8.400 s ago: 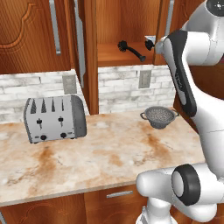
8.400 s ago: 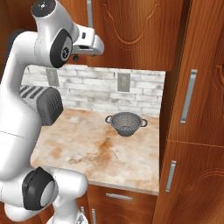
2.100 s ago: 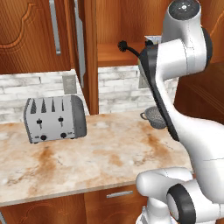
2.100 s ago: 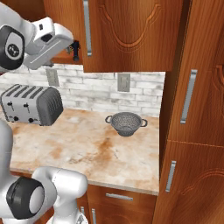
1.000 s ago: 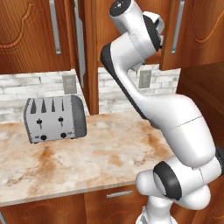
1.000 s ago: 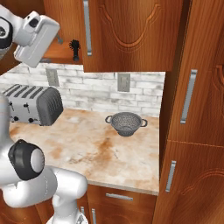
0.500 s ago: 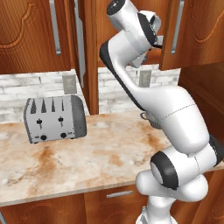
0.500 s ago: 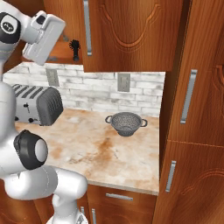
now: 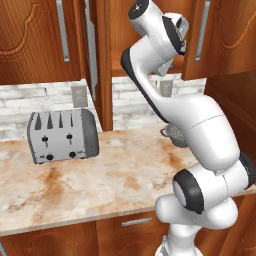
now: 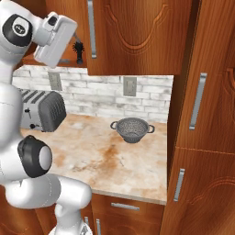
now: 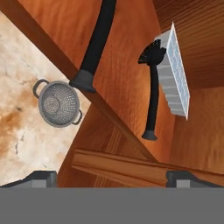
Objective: Pick the dish brush and dish brush from the cabinet and place them on the counter.
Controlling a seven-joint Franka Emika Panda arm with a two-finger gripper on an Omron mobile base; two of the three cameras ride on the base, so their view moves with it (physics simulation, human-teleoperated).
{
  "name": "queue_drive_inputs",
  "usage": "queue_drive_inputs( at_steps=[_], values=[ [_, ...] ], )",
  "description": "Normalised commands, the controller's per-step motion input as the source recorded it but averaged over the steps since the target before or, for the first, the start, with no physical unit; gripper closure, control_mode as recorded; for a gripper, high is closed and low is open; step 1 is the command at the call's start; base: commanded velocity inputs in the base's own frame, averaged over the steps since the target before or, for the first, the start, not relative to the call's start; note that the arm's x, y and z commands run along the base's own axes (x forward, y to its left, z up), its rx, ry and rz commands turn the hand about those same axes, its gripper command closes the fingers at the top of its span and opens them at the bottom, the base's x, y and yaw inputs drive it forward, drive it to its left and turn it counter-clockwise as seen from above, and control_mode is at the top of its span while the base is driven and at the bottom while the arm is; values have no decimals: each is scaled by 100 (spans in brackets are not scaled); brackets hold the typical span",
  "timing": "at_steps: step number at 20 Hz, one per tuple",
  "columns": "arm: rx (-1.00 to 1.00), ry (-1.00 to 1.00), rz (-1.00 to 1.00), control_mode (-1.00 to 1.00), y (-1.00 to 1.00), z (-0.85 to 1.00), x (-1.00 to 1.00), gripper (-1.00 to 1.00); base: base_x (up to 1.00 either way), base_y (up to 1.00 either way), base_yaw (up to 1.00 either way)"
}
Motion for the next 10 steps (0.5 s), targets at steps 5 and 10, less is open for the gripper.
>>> queue_drive_inputs(
  at_steps=[5,10],
  values=[
    [-1,3,0,-100,-31,-2,6,-100,0,0,0],
    [-2,7,-7,-100,-30,0,4,-100,0,0,0]
  ],
)
